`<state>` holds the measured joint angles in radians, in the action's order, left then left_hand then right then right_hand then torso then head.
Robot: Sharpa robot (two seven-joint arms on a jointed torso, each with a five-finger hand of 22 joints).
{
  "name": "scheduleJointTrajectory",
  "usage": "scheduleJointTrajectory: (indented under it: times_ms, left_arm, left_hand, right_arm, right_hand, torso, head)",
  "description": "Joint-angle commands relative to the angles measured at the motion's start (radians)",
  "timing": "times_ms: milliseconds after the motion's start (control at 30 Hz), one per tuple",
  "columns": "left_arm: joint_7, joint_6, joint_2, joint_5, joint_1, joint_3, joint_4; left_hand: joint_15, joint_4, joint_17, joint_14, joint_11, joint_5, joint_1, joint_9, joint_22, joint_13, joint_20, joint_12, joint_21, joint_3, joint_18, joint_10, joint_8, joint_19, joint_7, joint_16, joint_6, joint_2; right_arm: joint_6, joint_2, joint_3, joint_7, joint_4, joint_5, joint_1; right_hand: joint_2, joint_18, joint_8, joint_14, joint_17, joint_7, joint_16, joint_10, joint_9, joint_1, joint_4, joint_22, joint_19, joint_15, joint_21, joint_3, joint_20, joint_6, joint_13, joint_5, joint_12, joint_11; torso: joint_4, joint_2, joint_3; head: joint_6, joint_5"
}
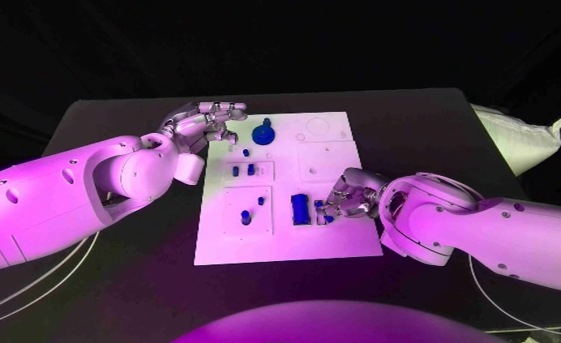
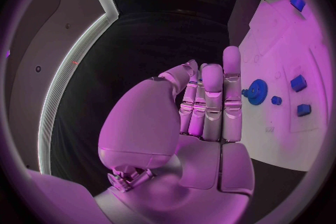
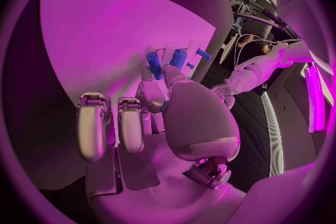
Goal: Assemble the parts on the task board
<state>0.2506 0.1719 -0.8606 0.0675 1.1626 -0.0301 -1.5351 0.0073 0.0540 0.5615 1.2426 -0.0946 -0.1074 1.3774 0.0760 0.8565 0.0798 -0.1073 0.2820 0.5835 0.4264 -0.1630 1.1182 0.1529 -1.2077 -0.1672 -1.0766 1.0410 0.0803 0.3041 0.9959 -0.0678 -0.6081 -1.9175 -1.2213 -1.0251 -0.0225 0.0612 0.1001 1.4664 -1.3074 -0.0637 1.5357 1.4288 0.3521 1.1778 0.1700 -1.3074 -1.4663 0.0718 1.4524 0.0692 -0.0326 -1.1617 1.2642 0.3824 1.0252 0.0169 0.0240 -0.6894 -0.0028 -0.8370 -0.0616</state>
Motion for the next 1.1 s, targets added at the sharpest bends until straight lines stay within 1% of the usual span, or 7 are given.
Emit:
scheduleJointTrajectory:
  times_ms: [33, 133, 433, 700, 800, 967, 1100]
  left_arm:
    - [0.004, -0.02, 0.001, -0.003, 0.0, 0.001, -0.003]
    - [0.003, -0.02, 0.001, -0.003, 0.0, 0.001, -0.003]
    - [0.001, -0.021, 0.0, -0.003, 0.0, 0.001, -0.004]
    - [-0.001, -0.022, -0.001, -0.004, 0.0, 0.001, -0.004]
    - [-0.002, -0.022, -0.001, -0.005, 0.0, 0.001, -0.004]
    - [-0.002, -0.022, -0.001, -0.005, 0.0, 0.001, -0.004]
    - [-0.002, -0.022, -0.001, -0.006, 0.0, 0.001, -0.005]
  left_hand:
    - [0.001, 0.005, -0.001, -0.008, 0.003, -0.003, 0.0, -0.001, -0.001, -0.001, -0.001, 0.004, -0.005, -0.002, -0.02, -0.006, 0.006, -0.002, 0.0, -0.001, 0.003, -0.002]
    - [0.001, 0.005, -0.001, -0.008, 0.003, -0.003, 0.0, -0.001, -0.001, -0.001, -0.001, 0.004, -0.005, -0.002, -0.02, -0.006, 0.006, -0.002, 0.0, -0.001, 0.003, -0.002]
    - [0.001, 0.004, -0.002, -0.008, 0.002, -0.003, -0.001, -0.001, -0.001, -0.001, -0.001, 0.004, -0.005, -0.003, -0.02, -0.007, 0.005, -0.002, 0.0, -0.001, 0.002, -0.001]
    - [0.001, 0.004, -0.002, -0.008, 0.002, -0.003, -0.001, -0.001, -0.001, -0.001, -0.001, 0.004, -0.005, -0.003, -0.02, -0.007, 0.005, -0.002, 0.0, -0.001, 0.002, -0.001]
    - [0.001, 0.004, -0.002, -0.008, 0.002, -0.003, -0.001, -0.001, -0.001, -0.001, -0.001, 0.004, -0.005, -0.003, -0.02, -0.007, 0.005, -0.002, 0.0, -0.001, 0.002, -0.001]
    - [0.001, 0.004, -0.002, -0.008, 0.002, -0.003, -0.001, -0.001, -0.001, -0.001, -0.001, 0.004, -0.005, -0.003, -0.02, -0.007, 0.005, -0.002, 0.0, -0.001, 0.002, -0.001]
    - [0.001, 0.004, -0.004, -0.009, 0.002, -0.003, -0.002, -0.001, -0.001, -0.002, -0.001, 0.004, -0.006, -0.003, -0.02, -0.007, 0.005, -0.002, 0.0, 0.0, 0.002, -0.002]
  right_arm:
    - [-0.035, -0.004, 0.0, 0.0, -0.001, -0.016, 0.001]
    - [-0.033, -0.005, 0.0, 0.001, -0.001, -0.017, 0.001]
    - [-0.031, -0.007, 0.0, 0.004, -0.002, -0.019, 0.001]
    - [-0.031, -0.006, 0.0, 0.006, -0.007, -0.021, 0.002]
    - [-0.025, -0.005, 0.0, 0.007, -0.009, -0.025, 0.002]
    - [-0.02, -0.005, 0.0, 0.006, -0.01, -0.031, 0.002]
    - [-0.022, -0.004, 0.0, 0.005, -0.008, -0.042, 0.002]
  right_hand:
    - [-0.002, -0.018, 0.003, 0.094, -0.215, 0.002, 0.005, 0.008, 0.002, -0.017, 0.009, -0.068, -0.028, 0.01, 0.008, -0.002, 0.008, -0.009, -0.002, -0.011, -0.002, -0.001]
    - [0.003, -0.019, 0.007, 0.095, -0.218, 0.004, 0.007, 0.012, 0.005, -0.036, 0.025, -0.073, -0.03, 0.011, 0.011, -0.011, 0.009, -0.014, -0.002, -0.012, -0.001, 0.001]
    - [0.014, -0.021, 0.015, 0.097, -0.227, 0.009, 0.012, 0.023, 0.011, -0.058, 0.046, -0.083, -0.034, 0.014, 0.016, -0.022, 0.011, -0.024, 0.003, -0.005, 0.012, 0.005]
    - [0.018, -0.022, 0.019, 0.097, -0.23, 0.012, 0.014, 0.028, 0.014, -0.069, 0.056, -0.087, -0.036, 0.017, 0.018, -0.03, 0.013, -0.031, 0.007, -0.006, 0.021, 0.008]
    - [0.021, -0.022, 0.026, 0.098, -0.231, 0.017, 0.015, 0.04, 0.018, -0.071, 0.059, -0.088, -0.037, 0.019, 0.019, -0.033, 0.014, -0.042, 0.035, -0.006, 0.068, 0.011]
    - [0.028, -0.022, 0.031, 0.098, -0.231, 0.021, 0.015, 0.043, 0.021, -0.061, 0.055, -0.09, -0.037, 0.022, 0.02, -0.03, 0.017, -0.048, 0.042, -0.007, 0.078, 0.015]
    - [0.039, -0.022, 0.032, 0.097, -0.23, 0.024, 0.014, 0.043, 0.024, -0.025, 0.03, -0.09, -0.037, 0.026, 0.02, -0.015, 0.021, -0.046, 0.043, -0.027, 0.076, 0.018]
  torso:
    - [0.0001, 0.0, -0.0003]
    - [0.0, 0.0, -0.0002]
    - [0.0005, 0.0, -0.0004]
    - [0.0002, -0.001, 0.0]
    - [0.0001, 0.0, 0.0003]
    - [-0.0001, 0.0, -0.0002]
    - [-0.0001, 0.0, -0.0003]
  head:
    - [-0.001, 0.001]
    - [-0.001, 0.001]
    - [-0.002, 0.002]
    - [-0.005, 0.004]
    - [-0.005, 0.003]
    - [-0.005, 0.003]
    - [-0.005, 0.002]
